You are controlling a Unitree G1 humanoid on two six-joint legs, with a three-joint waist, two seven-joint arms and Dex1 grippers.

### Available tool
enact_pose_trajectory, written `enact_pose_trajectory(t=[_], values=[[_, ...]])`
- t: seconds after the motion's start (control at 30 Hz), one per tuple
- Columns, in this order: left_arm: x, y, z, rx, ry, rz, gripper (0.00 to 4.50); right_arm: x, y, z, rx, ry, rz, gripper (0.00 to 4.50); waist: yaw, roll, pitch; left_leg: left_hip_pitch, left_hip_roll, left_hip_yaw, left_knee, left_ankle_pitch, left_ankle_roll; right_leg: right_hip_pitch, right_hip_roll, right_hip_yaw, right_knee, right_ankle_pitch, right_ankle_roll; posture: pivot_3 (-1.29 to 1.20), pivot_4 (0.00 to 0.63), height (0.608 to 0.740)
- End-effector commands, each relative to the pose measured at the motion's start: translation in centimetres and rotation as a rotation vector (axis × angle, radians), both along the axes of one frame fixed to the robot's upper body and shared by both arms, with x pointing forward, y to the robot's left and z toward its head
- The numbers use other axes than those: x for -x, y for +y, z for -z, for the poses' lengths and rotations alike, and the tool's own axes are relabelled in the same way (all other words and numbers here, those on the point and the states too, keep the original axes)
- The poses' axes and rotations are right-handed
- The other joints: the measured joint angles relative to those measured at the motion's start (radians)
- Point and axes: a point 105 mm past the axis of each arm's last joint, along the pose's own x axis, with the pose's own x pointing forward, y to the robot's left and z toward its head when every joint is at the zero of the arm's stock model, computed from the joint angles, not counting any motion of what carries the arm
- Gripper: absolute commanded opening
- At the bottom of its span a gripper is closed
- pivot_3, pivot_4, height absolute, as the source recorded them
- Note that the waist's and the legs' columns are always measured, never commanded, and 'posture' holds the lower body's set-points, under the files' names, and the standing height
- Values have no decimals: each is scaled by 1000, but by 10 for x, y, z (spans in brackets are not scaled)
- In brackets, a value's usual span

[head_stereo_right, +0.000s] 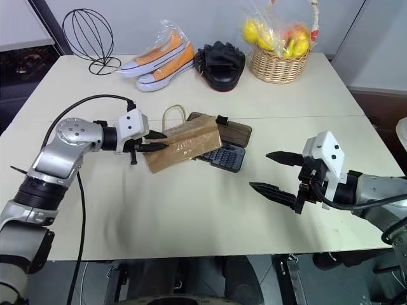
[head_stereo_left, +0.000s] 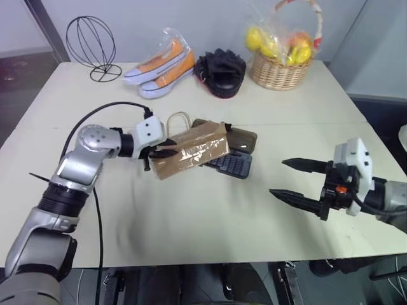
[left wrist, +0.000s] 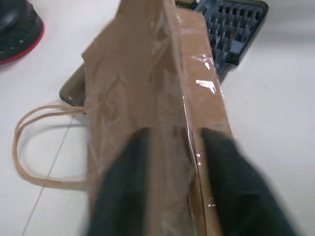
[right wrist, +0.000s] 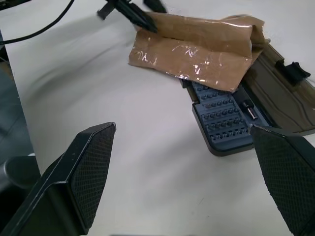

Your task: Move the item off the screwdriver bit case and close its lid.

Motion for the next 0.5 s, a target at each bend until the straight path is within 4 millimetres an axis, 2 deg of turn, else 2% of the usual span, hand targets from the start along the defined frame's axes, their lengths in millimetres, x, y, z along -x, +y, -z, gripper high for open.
enact_pose_trajectory(t=[0.03, 0.1, 0.23, 0.27, 0.37, 0.4, 0.5], values=[[-4, 12, -5, -33, -61, -41, 45, 2, 4, -14, -8, -68, -26, 4500, 0, 0, 0, 0, 0, 0, 0, 0, 0, 0, 0, 0, 0, 0, 0, 0, 150, 740], [-8, 29, -9, -49, -101, -118, 45, 1, 5, -14, -7, -68, -32, 4500, -1, 0, 0, 0, 0, 0, 0, 0, 0, 0, 0, 0, 0, 0, 0, 0, 150, 740], [-5, 89, -19, -123, -168, -319, 45, -2, 5, -12, -9, -67, -45, 4500, -11, 0, 0, 1, 2, -1, 0, 0, 1, 0, 1, 0, 1, 1, 1, 0, 150, 740], [0, 110, -25, -131, -179, -388, 45, -3, 5, -11, -9, -65, -48, 4500, -12, 0, 0, 1, 2, 0, 0, -1, 1, -1, 1, 0, 1, 1, 1, 0, 150, 740], [15, 153, -39, -152, -198, -522, 45, -7, 5, -8, -11, -59, -54, 4500, -8, -1, 1, 1, 5, 0, 0, -1, 1, -3, 1, 0, 3, 0, 1, 0, 150, 740], [24, 173, -41, -174, -193, -576, 45, -9, 5, -7, -12, -58, -59, 4500, -6, -1, 1, 1, 5, 0, 0, -1, 1, -3, 0, 0, 4, 0, 1, 0, 150, 740], [46, 211, -38, -263, -168, -668, 45, -13, 6, -4, -10, -57, -69, 4500, 1, -1, 1, 1, 4, 1, 0, -1, 1, -2, -2, 0, 3, 0, 0, 0, 150, 740]])
